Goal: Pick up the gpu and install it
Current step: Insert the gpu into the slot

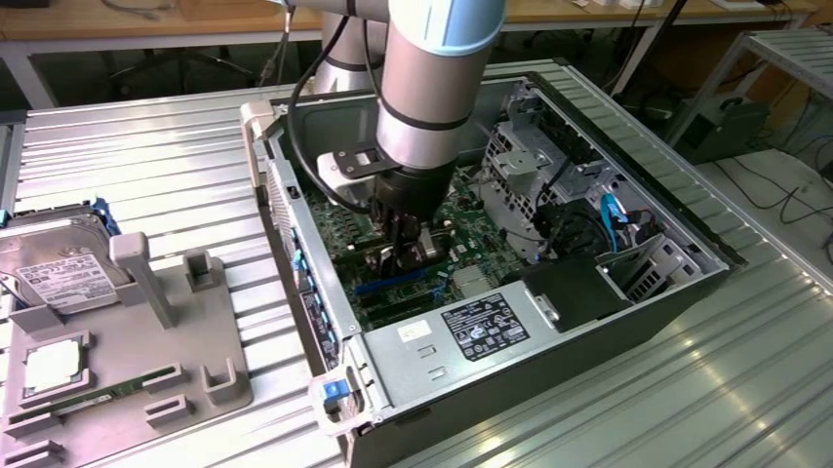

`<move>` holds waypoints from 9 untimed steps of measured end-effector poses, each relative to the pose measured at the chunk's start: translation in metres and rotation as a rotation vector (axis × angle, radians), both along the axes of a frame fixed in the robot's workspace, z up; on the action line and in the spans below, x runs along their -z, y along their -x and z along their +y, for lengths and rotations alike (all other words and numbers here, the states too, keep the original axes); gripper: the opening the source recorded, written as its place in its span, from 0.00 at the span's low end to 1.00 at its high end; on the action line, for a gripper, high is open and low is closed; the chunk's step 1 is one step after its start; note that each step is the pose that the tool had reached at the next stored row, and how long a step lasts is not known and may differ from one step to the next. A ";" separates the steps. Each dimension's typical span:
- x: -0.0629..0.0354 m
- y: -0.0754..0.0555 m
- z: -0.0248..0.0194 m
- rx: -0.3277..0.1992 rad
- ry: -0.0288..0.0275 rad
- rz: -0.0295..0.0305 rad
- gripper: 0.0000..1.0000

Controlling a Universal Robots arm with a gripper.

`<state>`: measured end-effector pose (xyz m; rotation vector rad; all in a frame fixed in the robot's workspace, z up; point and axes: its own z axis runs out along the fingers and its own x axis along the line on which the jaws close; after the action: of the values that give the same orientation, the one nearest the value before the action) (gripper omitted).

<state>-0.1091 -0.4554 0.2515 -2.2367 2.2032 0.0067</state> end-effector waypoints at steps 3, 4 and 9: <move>0.0004 0.000 0.0000 0.000 0.0003 0.0004 0.28; 0.0005 0.000 0.0000 0.000 0.0000 0.0002 0.28; 0.0019 0.000 0.0000 0.000 -0.0003 0.0000 0.28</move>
<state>-0.1091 -0.4553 0.2496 -2.2367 2.2029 0.0071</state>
